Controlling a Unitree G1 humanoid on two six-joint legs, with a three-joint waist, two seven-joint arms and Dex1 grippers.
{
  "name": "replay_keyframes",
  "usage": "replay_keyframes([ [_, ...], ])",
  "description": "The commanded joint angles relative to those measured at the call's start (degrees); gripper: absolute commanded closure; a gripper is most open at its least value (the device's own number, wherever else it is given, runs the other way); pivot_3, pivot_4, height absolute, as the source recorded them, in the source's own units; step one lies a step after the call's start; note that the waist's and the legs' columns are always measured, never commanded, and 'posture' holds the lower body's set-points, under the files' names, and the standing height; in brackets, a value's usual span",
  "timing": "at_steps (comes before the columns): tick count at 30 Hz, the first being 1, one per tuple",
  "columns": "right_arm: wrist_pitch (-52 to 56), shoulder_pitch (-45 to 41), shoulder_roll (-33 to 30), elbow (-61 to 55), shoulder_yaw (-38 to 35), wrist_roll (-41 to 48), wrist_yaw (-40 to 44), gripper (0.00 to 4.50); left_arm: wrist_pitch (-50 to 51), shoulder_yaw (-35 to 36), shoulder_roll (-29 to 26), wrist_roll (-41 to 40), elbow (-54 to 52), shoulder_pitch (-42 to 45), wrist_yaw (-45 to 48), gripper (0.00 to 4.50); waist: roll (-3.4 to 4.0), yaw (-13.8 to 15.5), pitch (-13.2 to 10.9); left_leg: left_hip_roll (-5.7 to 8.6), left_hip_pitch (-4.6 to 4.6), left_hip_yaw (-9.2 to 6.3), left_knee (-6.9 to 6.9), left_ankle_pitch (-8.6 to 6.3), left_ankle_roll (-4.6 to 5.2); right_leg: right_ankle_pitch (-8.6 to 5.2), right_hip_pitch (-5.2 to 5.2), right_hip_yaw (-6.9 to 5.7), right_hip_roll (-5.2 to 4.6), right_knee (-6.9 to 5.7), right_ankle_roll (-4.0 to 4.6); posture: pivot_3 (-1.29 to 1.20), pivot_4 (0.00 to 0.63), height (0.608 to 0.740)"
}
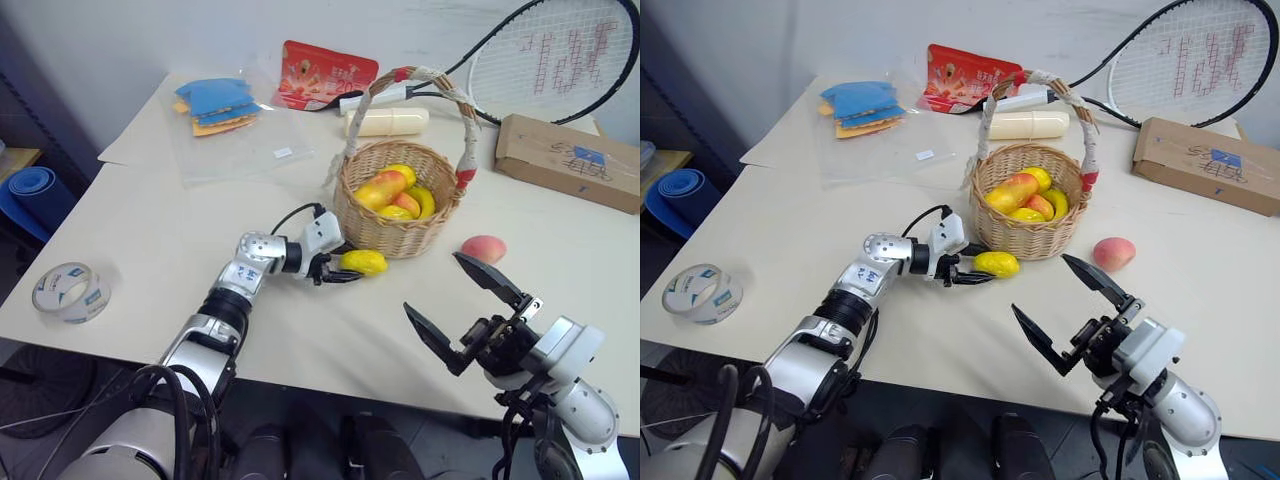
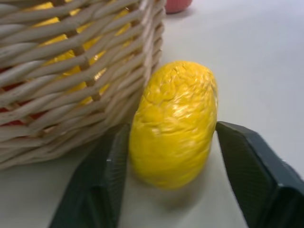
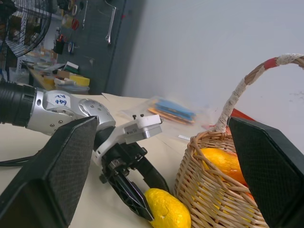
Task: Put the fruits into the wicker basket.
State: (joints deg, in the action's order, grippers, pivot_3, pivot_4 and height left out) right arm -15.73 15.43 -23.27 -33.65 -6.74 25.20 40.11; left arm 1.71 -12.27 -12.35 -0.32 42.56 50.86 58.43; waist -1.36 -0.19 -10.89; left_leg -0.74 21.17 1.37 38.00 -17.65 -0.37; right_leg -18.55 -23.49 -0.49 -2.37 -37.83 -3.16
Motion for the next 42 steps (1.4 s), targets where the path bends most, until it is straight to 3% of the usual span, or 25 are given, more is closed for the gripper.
replay_keyframes([
  [1,0.2,-0.6,-0.2,-2.5,0.0,0.3,-0.9,0.00,2.1,0.7,-2.7,-1.8,-7.5,-0.2,3.3,2.71,0.00,0.0,0.0,0.00,0.00,0.00,0.00,0.00,0.00,0.00,0.00,0.00,0.00,0.00,0.00,0.00,0.150,0.740],
  [5,0.7,-1.1,-0.4,-2.4,-0.1,0.4,-1.2,0.00,7.3,2.5,-5.8,-7.8,-17.7,0.1,9.9,2.71,0.00,0.1,0.0,0.00,0.02,-0.01,0.00,0.00,0.00,0.00,0.00,0.01,-0.02,0.01,0.00,0.00,0.150,0.740],
  [9,1.1,-1.7,-0.6,-2.2,-0.3,0.4,-1.4,0.00,13.5,7.0,-5.2,-14.1,-21.5,5.2,9.2,2.71,0.00,0.3,0.0,0.01,0.04,-0.02,0.03,0.00,-0.01,0.00,0.02,0.01,-0.04,0.03,0.00,0.00,0.150,0.740],
  [15,0.9,-3.3,0.3,-2.3,-1.6,-0.7,-3.6,0.00,8.4,12.1,0.1,-11.7,-1.1,19.4,-5.0,2.71,-0.01,0.4,0.0,0.10,0.06,-0.04,0.10,-0.03,0.07,0.01,0.06,-0.01,-0.03,0.10,-0.10,0.00,0.150,0.740],
  [20,1.9,-3.0,0.0,-2.4,-3.6,-0.9,-5.8,0.00,2.1,11.3,3.5,-9.9,13.4,24.5,-2.6,2.71,-0.03,0.1,0.0,0.09,0.03,0.05,0.06,-0.03,0.05,-0.01,0.02,0.03,0.00,0.06,-0.14,0.00,0.150,0.740],
  [24,2.6,0.6,1.0,-3.2,-6.6,-0.4,-8.5,0.00,-1.8,11.1,4.6,-7.9,19.8,25.7,-1.9,1.70,-0.04,0.2,0.0,0.09,0.10,0.07,0.05,-0.02,0.03,-0.01,-0.06,0.05,0.01,0.07,-0.14,0.00,0.150,0.740],
  [28,1.8,5.0,3.0,-3.1,-9.6,0.3,-10.8,0.00,-4.0,12.4,4.1,-8.1,20.4,25.7,-0.9,0.39,-0.04,0.2,0.0,0.08,0.07,0.10,0.02,-0.02,0.04,-0.01,-0.05,0.09,0.00,0.07,-0.14,0.00,0.150,0.740],
  [29,0.4,5.6,4.1,-2.5,-11.5,-2.2,-12.6,0.00,-4.8,12.6,3.5,-8.4,19.3,25.0,0.2,0.06,-0.04,0.1,0.0,0.08,0.06,0.11,0.02,-0.02,0.04,-0.01,-0.05,0.10,0.00,0.07,-0.14,0.00,0.150,0.740],
  [32,0.3,9.3,6.9,0.1,-17.8,-7.4,-18.4,0.00,-7.7,12.9,-0.6,-9.5,12.2,20.8,6.0,0.02,-0.02,-0.2,0.0,0.05,-0.02,0.23,-0.03,-0.02,0.03,-0.01,-0.06,0.23,0.02,0.03,-0.14,0.00,0.150,0.740],
  [38,-4.7,17.7,7.0,11.0,-22.6,-5.1,-13.2,0.00,-3.6,15.5,-12.5,-18.4,-15.7,1.6,18.6,0.02,0.03,-0.9,0.0,-0.04,-0.58,0.71,-0.68,0.12,-0.22,-0.02,-0.01,0.75,0.11,0.03,-0.10,0.00,0.150,0.740],
  [42,-3.5,18.2,6.2,15.4,-22.4,-3.5,-11.3,0.00,3.6,17.2,-18.5,-21.6,-31.1,-11.0,16.3,0.02,0.03,-1.3,0.0,-0.04,-0.80,0.76,-0.71,0.05,-0.06,-0.03,0.15,0.85,0.00,0.01,-0.09,0.00,0.150,0.740],
])
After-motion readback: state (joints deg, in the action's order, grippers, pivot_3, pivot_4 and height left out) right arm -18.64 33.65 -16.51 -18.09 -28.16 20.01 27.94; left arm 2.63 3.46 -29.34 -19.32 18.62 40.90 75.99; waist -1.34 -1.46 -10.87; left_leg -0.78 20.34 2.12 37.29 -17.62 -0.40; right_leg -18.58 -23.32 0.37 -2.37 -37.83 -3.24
